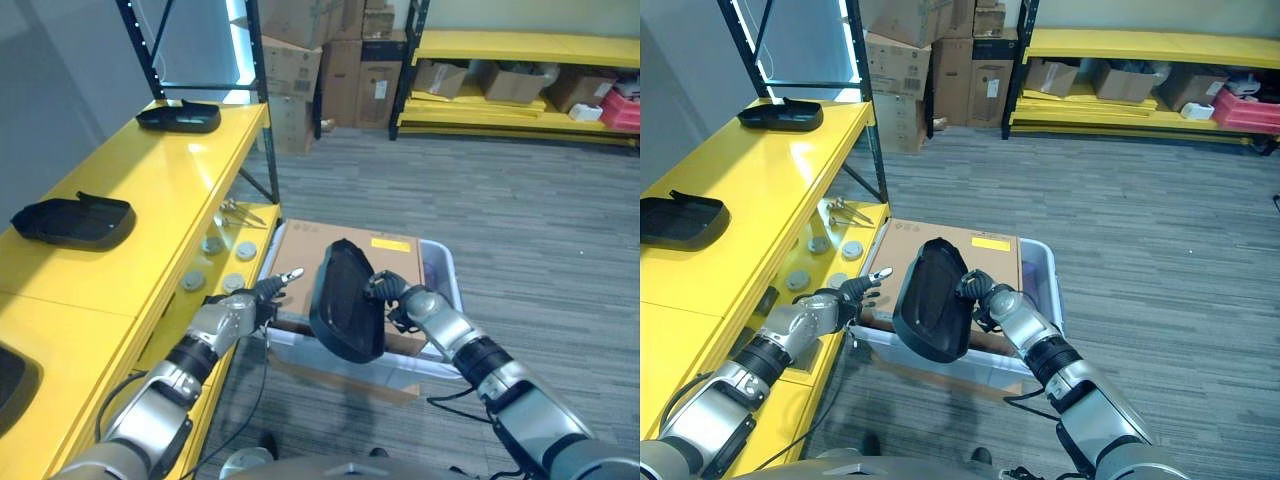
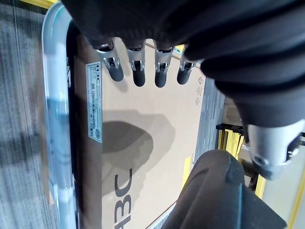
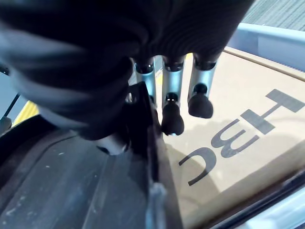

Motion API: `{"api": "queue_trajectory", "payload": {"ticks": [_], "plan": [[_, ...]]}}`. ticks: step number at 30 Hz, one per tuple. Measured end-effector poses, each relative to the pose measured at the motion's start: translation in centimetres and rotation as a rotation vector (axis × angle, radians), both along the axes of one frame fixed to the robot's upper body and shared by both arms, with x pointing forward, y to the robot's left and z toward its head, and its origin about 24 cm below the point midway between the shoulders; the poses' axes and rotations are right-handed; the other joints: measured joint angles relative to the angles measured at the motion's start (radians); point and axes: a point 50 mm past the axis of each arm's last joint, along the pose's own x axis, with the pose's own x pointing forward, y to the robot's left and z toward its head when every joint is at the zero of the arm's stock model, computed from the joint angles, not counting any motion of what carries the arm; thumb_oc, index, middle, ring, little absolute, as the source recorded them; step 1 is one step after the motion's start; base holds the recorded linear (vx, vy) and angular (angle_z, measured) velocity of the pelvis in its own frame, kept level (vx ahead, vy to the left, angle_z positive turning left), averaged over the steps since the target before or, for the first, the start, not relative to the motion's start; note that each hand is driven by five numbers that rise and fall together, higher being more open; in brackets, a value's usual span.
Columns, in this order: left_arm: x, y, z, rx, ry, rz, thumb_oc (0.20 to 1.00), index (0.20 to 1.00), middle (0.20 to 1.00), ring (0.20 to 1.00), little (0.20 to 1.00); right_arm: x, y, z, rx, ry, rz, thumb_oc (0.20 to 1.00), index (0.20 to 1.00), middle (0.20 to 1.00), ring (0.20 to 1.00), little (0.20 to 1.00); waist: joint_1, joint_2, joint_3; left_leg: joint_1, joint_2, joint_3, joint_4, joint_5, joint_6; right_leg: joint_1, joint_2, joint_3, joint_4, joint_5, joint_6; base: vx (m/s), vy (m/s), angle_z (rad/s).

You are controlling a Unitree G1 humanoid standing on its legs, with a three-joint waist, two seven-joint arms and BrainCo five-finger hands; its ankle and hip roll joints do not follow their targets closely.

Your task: Move parts from the plastic box to the shelf.

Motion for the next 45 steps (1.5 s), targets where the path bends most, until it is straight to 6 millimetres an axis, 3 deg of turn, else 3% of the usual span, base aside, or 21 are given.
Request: {"api": "queue_trajectory", "payload": {"ticks": [8,16,17,20,23,30,33,34,38,42,45], "plan": [[0.5,-0.1,0.7,-0.069,-0.066,0.01,1.0,1.0,1.0,1.0,1.0,0.0,-0.1,-0.2,0.001,0.008,-0.008,0.2,0.2,0.2,0.2,0.2,-0.001,-0.007,0.004,0.001,0.0,-0.001,0.0,-0.002,-0.002,0.0,0.0,0.0,0.0,-0.001,0.001,0.06,0.005,0.0],[1.0,0.5,5.1,-0.239,-0.231,-0.08,1.0,1.0,1.0,1.0,1.0,0.0,-4.9,-0.3,-0.08,-0.027,-0.201,0.2,0.2,0.2,0.2,0.2,0.018,-0.004,0.011,-0.003,-0.002,-0.007,0.0,-0.006,-0.003,-0.001,-0.002,-0.003,0.0,-0.002,0.002,0.02,0.028,0.01],[0.3,0.6,5.9,-0.295,-0.245,-0.097,1.0,1.0,1.0,1.0,1.0,0.1,-7.1,0.5,-0.101,-0.052,-0.254,0.2,0.2,0.2,0.2,0.2,0.024,0.003,0.024,-0.007,-0.004,-0.015,0.0,-0.006,-0.003,-0.001,-0.004,-0.008,0.0,-0.004,0.004,0.02,0.055,0.06],[-0.2,1.2,5.7,-0.345,-0.224,-0.065,1.0,1.0,1.0,1.0,1.0,0.0,-8.8,1.0,-0.139,-0.06,-0.293,0.2,0.2,0.2,0.2,0.2,0.033,0.01,0.027,-0.014,-0.006,-0.026,0.0,-0.006,-0.003,0.0,-0.004,-0.023,0.0,-0.004,0.003,0.0,0.048,0.12],[-1.6,3.5,4.5,-0.369,-0.187,0.019,1.0,1.0,1.0,1.0,1.0,-0.1,-11.2,2.4,-0.176,-0.093,-0.344,0.2,0.2,0.2,0.2,0.2,0.056,0.026,0.044,-0.024,-0.007,-0.04,0.0,-0.006,-0.003,-0.004,-0.005,-0.033,0.0,-0.003,0.0,-0.03,0.05,0.1],[-4.6,5.8,2.5,-0.368,-0.124,0.039,1.0,1.0,1.0,1.0,1.0,-0.7,-15.2,4.4,-0.256,-0.119,-0.43,0.2,0.2,0.2,0.2,0.2,0.161,0.05,0.099,-0.085,-0.02,-0.101,0.026,0.001,0.0,-0.018,-0.008,-0.091,0.0,-0.003,0.0,-0.07,0.032,0.23],[-5.1,5.8,2.3,-0.398,-0.11,0.035,1.0,1.0,1.0,1.0,1.0,-1.2,-16.4,4.2,-0.281,-0.102,-0.461,0.2,0.2,0.2,0.2,0.2,0.192,0.047,0.132,-0.1,-0.025,-0.111,0.032,0.004,0.003,-0.018,-0.015,-0.111,0.0,-0.003,0.001,-0.08,-0.007,0.24],[-5.3,5.9,2.2,-0.399,-0.109,0.025,1.0,1.0,1.0,1.0,1.0,-1.3,-16.8,4.1,-0.304,-0.093,-0.47,0.2,0.2,0.2,0.2,0.2,0.222,0.041,0.149,-0.123,-0.029,-0.122,0.045,0.006,0.005,-0.035,-0.018,-0.115,0.009,-0.004,0.002,-0.2,-0.073,0.2],[-5.5,6.2,3.1,-0.412,-0.138,-0.029,1.0,1.0,1.0,1.0,1.0,-0.3,-18.2,6.0,-0.405,-0.112,-0.492,0.2,0.2,0.2,0.2,0.2,0.234,0.032,0.225,-0.199,-0.032,-0.16,0.094,0.007,0.007,-0.087,-0.023,-0.139,0.045,-0.008,0.0,-0.15,-0.063,0.21],[-5.5,7.0,3.4,-0.401,-0.169,-0.053,1.0,1.0,1.0,1.0,1.0,1.3,-18.2,8.8,-0.516,-0.173,-0.447,0.2,0.2,0.2,0.2,0.2,0.256,0.016,0.295,-0.261,-0.032,-0.168,0.131,0.012,0.009,-0.153,-0.032,-0.142,0.104,-0.022,0.0,-0.17,-0.108,0.07],[-5.1,7.3,3.8,-0.401,-0.201,-0.067,1.0,1.0,1.0,1.0,1.0,1.0,-19.1,9.2,-0.571,-0.188,-0.484,0.2,0.2,0.2,0.2,0.2,0.266,0.01,0.326,-0.287,-0.036,-0.187,0.141,0.012,0.009,-0.174,-0.039,-0.158,0.134,-0.038,-0.003,-0.08,-0.079,0.21]]}}
